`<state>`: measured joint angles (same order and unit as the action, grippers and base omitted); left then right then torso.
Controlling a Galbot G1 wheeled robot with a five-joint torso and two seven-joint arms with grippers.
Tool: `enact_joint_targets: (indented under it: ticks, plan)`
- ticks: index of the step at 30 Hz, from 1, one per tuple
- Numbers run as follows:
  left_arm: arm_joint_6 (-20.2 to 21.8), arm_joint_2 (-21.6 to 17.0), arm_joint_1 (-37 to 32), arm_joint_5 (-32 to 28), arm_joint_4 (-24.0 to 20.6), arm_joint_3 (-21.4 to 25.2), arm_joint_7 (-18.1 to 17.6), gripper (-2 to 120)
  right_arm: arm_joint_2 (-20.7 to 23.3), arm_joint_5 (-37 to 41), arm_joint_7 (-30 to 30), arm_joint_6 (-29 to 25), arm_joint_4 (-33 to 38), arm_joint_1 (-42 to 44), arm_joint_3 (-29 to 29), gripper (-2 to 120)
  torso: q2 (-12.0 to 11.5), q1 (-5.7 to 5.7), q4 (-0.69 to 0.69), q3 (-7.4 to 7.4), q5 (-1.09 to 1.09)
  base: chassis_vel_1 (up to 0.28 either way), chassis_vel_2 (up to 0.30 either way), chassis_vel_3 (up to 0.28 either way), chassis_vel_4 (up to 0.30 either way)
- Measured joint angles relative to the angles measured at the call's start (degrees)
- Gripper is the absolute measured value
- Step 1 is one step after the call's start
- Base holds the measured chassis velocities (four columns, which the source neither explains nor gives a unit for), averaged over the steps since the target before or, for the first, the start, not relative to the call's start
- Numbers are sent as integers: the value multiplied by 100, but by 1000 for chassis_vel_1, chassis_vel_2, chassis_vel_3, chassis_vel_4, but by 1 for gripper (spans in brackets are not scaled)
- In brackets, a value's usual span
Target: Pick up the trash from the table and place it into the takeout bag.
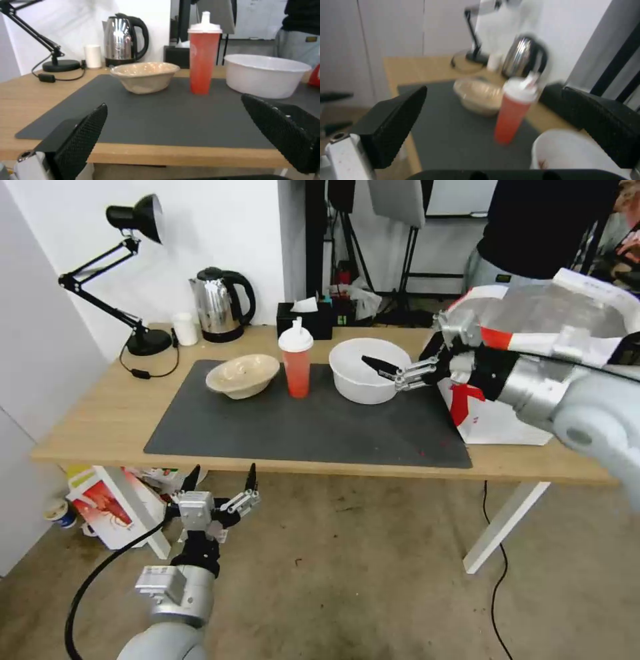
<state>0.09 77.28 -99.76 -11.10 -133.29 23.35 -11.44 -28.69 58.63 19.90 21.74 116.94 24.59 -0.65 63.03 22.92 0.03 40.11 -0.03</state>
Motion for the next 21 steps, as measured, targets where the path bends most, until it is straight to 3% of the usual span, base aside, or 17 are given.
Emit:
enact_joint_targets:
  ticks: [7, 10, 14, 18, 21]
  plan:
    - [-20, 37, 12, 1, -3, 32, 16, 100, -336, -13, 97, 639, -385, -617, -667, 100, 0, 0, -4, 0, 3, 0, 0, 0, 0]
    - [-63, 68, 12, 10, -7, 30, 22, 100, -583, 92, -688, 1188, -456, -1182, -1195, 100, -1, 1, -2, 0, 1, 0, 0, 0, 0]
    - [-108, 70, 12, 13, 6, 61, 23, 100, -786, 421, -1090, 1485, -428, -1348, -1288, 100, 0, 0, -4, 0, 1, 0, 0, 0, 0]
    - [-131, 71, 13, 14, 6, 85, 21, 100, -954, 543, -1132, 1951, -503, -1407, -1233, 100, 0, 0, -2, 0, 2, 0, 0, 0, 0]
    - [-136, 73, 13, 13, 4, 96, 19, 100, -1031, 531, -1141, 2014, -605, -1474, -1250, 100, 0, 0, -4, 0, 3, 0, 0, 0, 0]
